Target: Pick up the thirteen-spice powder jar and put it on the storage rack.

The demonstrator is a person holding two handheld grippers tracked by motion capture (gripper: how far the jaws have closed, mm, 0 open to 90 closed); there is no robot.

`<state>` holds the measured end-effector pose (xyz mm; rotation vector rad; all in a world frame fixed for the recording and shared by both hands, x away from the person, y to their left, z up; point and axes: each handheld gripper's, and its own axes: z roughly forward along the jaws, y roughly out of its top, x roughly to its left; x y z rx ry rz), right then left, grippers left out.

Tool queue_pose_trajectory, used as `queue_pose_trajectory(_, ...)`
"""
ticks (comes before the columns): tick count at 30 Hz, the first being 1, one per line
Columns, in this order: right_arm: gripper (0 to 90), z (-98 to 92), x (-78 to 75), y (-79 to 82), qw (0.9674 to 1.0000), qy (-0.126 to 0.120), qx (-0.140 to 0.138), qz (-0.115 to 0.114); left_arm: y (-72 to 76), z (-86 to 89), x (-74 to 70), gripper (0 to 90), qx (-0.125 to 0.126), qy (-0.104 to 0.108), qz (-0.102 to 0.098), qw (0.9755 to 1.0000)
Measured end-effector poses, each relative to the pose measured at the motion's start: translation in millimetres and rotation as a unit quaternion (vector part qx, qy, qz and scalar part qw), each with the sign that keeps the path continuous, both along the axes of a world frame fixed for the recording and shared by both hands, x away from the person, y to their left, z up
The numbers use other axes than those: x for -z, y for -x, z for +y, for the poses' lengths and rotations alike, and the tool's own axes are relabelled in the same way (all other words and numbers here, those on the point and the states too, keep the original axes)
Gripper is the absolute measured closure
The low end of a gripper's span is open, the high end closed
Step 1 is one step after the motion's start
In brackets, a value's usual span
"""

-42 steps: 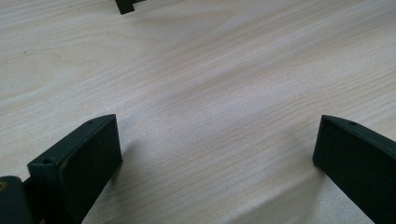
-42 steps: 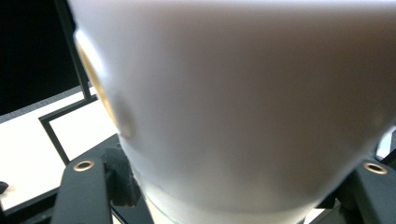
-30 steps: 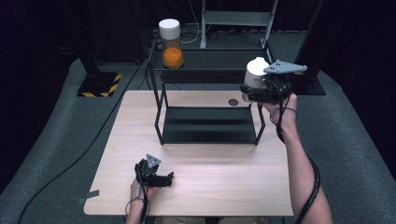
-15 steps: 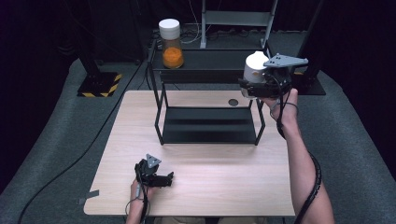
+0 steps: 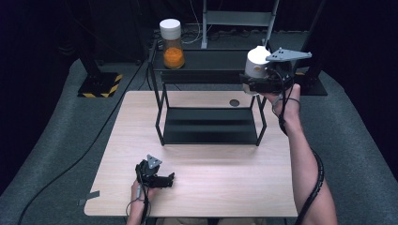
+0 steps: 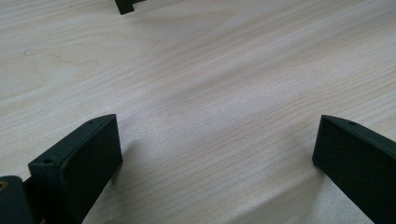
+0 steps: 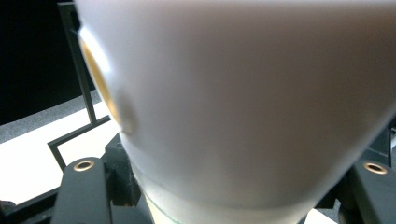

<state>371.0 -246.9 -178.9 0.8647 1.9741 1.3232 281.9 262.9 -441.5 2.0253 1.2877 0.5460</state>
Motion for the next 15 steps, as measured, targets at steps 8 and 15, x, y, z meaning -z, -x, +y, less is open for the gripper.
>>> queue_pose_trajectory(8,30.2,0.9,-9.5,-5.7,1.0,-0.003,-0.001,-0.002,0.1,0.0,0.1,0.8,0.0,0.0,-0.001,1.0)
queue_pose_trajectory(15,30.2,1.6,-18.8,-9.2,1.0,-0.005,0.0,-0.007,0.1,0.0,0.1,0.9,0.0,-0.001,-0.001,1.0)
